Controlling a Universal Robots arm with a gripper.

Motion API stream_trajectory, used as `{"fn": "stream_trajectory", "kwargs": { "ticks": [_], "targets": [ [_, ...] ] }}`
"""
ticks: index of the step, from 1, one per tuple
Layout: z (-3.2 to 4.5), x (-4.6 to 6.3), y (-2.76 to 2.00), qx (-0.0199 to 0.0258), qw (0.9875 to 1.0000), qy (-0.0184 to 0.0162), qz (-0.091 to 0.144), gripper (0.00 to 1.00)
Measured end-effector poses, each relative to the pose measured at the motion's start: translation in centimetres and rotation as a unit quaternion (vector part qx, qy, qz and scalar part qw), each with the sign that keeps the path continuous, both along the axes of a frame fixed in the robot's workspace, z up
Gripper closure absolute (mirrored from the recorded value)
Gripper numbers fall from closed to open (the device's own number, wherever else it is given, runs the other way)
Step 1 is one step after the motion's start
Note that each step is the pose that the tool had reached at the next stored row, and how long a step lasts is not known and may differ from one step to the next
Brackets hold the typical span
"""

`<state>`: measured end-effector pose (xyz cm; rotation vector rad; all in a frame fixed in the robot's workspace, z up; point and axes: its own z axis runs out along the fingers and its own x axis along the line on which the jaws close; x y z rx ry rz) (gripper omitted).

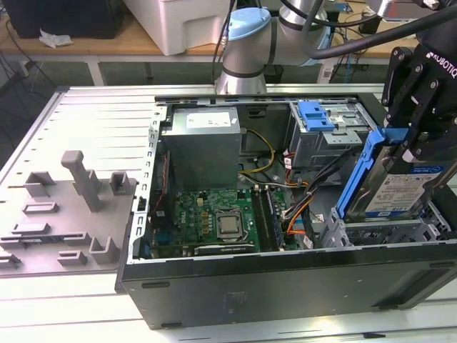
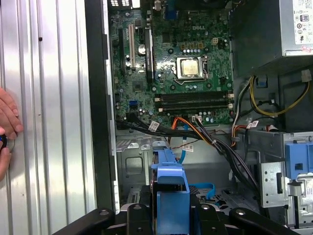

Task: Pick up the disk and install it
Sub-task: 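Insert the disk into the insertion slot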

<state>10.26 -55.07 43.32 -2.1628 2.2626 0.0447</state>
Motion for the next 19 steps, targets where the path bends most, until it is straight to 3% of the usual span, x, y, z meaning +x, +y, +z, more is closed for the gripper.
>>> {"fn": "stream_trajectory", "kwargs": {
  "ticks": [13,19],
  "targets": [
    [1.60,0.0,0.00,-0.0011,1.0000,0.0000,-0.001,0.64],
    [1.82,0.0,0.00,-0.0017,1.0000,0.0000,-0.001,0.64]
  ]
}}
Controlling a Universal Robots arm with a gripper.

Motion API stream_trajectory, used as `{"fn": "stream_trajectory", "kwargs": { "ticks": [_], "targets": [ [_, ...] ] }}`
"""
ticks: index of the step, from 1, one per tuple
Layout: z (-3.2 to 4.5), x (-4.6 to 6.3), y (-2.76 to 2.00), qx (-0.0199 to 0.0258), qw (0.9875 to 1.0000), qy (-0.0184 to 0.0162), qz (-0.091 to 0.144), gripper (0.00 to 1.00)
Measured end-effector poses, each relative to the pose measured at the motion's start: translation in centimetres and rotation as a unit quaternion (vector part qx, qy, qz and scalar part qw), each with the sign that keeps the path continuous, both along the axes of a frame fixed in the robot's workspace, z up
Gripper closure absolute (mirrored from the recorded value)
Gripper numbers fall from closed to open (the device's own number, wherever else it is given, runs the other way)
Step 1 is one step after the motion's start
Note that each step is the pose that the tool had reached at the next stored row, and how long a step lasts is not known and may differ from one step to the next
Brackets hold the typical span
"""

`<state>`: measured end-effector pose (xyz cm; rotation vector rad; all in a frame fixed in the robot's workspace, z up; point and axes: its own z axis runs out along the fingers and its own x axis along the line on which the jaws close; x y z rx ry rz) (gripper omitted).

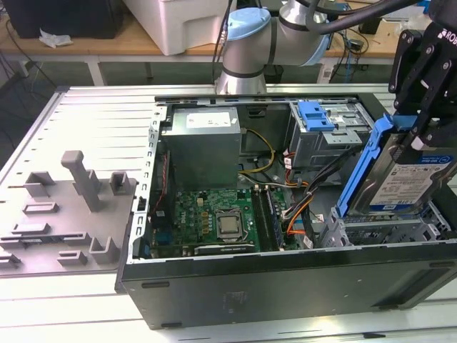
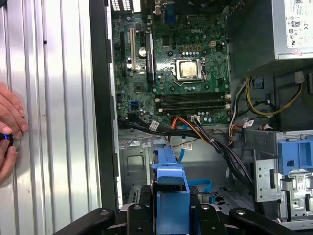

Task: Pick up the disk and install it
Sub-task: 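Insert the disk into the insertion slot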

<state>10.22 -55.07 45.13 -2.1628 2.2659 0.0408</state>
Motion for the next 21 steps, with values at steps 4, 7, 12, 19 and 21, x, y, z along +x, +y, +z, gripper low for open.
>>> {"fn": "stream_trajectory", "kwargs": {
  "ticks": [4,7,12,19,21],
  "targets": [
    [0.10,0.00,0.00,0.0000,1.0000,0.0000,0.000,0.64],
    [0.16,0.00,0.00,0.0000,1.0000,0.0000,0.000,0.64],
    [0.19,0.00,0.00,-0.0002,1.0000,0.0003,0.000,0.64],
    [0.19,0.00,0.00,-0.0002,1.0000,0.0033,0.000,0.64],
    [0.19,0.00,0.00,-0.0002,1.0000,0.0034,0.000,0.64]
  ]
}}
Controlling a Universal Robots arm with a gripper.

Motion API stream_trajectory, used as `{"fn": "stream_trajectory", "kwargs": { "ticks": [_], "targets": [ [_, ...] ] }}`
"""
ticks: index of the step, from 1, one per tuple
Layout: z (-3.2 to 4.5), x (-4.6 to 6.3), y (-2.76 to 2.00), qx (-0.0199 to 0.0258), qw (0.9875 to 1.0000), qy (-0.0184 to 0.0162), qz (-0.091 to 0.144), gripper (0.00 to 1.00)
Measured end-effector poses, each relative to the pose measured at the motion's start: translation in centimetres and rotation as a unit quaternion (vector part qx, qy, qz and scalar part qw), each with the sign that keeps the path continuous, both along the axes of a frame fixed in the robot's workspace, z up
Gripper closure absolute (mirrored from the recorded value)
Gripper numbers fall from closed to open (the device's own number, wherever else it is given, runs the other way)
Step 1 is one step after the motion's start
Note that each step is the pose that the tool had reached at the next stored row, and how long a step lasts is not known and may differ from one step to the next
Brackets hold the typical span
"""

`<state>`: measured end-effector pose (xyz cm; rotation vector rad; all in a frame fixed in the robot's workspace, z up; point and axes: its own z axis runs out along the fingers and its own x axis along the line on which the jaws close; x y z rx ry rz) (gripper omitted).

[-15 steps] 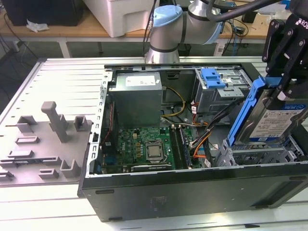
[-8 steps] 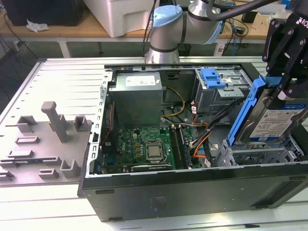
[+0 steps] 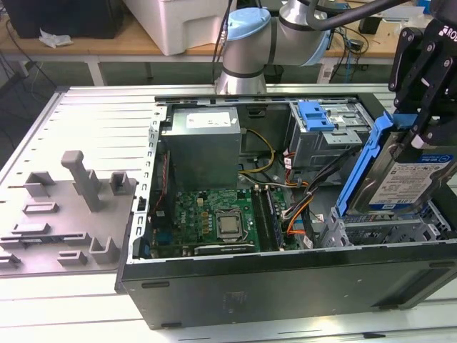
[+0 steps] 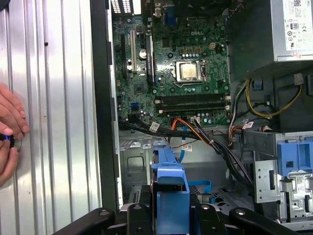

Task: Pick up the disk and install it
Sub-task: 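Insert the disk into the insertion slot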

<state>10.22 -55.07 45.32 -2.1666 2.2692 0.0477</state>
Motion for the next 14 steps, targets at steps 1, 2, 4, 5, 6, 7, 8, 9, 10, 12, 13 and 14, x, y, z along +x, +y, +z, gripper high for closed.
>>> {"fn": "stream_trajectory", "kwargs": {
  "ticks": [1,2,4,5,6,7,8,9,10,12,13,14],
  "targets": [
    [0.00,0.00,0.00,0.0000,1.0000,0.0000,0.000,0.64],
    [0.00,0.00,0.00,0.0000,1.0000,0.0000,0.000,0.64],
    [0.00,0.00,0.01,0.0000,1.0000,0.0000,0.004,0.64],
    [0.00,0.00,0.02,0.0000,1.0000,0.0000,0.009,0.64],
    [0.00,0.01,0.02,0.0000,0.9999,0.0000,0.013,0.64],
    [0.00,0.01,0.02,0.0000,0.9999,0.0000,0.016,0.64],
    [0.00,0.02,0.02,0.0000,0.9999,0.0000,0.017,0.64],
    [0.00,0.02,0.02,-0.0001,0.9999,0.0000,0.017,0.64],
    [-0.01,0.10,0.01,0.0000,0.9999,0.0000,0.017,0.64],
    [-0.16,0.10,0.00,0.0000,0.9999,0.0001,0.016,0.64],
    [-0.17,0.11,0.00,0.0000,0.9999,0.0001,0.016,0.64],
    [-0.20,0.11,0.00,0.0000,0.9999,0.0001,0.016,0.64]
  ]
}}
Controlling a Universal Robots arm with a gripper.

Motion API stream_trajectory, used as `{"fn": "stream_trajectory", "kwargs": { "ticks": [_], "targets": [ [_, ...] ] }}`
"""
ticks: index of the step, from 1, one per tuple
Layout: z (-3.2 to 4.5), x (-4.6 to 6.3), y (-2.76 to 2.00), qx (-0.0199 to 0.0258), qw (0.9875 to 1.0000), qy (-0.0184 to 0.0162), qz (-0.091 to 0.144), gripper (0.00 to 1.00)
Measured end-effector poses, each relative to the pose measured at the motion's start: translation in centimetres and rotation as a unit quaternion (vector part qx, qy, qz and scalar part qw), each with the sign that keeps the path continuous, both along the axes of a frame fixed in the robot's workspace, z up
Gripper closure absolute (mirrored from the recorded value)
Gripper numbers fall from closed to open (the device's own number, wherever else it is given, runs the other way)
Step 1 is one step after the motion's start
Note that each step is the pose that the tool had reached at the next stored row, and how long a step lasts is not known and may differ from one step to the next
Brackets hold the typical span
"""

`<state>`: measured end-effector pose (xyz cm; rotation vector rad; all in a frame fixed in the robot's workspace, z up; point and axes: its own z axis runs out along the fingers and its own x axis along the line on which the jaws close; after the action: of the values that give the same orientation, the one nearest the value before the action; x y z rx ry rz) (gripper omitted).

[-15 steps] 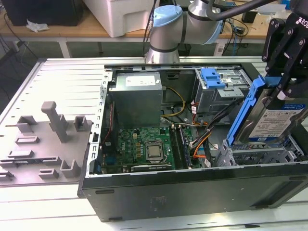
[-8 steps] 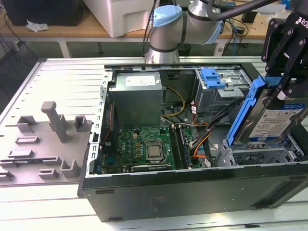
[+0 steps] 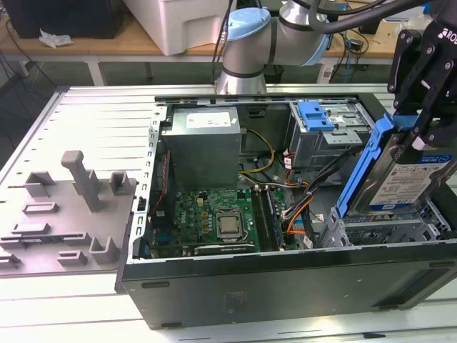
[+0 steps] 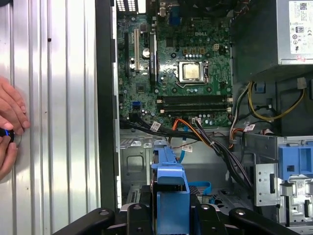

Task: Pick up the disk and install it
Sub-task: 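Insert the disk into the insertion slot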

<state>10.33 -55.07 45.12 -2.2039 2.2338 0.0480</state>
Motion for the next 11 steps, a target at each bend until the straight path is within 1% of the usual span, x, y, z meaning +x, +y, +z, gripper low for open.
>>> {"fn": "stream_trajectory", "kwargs": {
  "ticks": [11],
  "targets": [
    [-0.34,0.00,0.00,0.0000,1.0000,0.0000,0.000,0.64]
  ]
}}
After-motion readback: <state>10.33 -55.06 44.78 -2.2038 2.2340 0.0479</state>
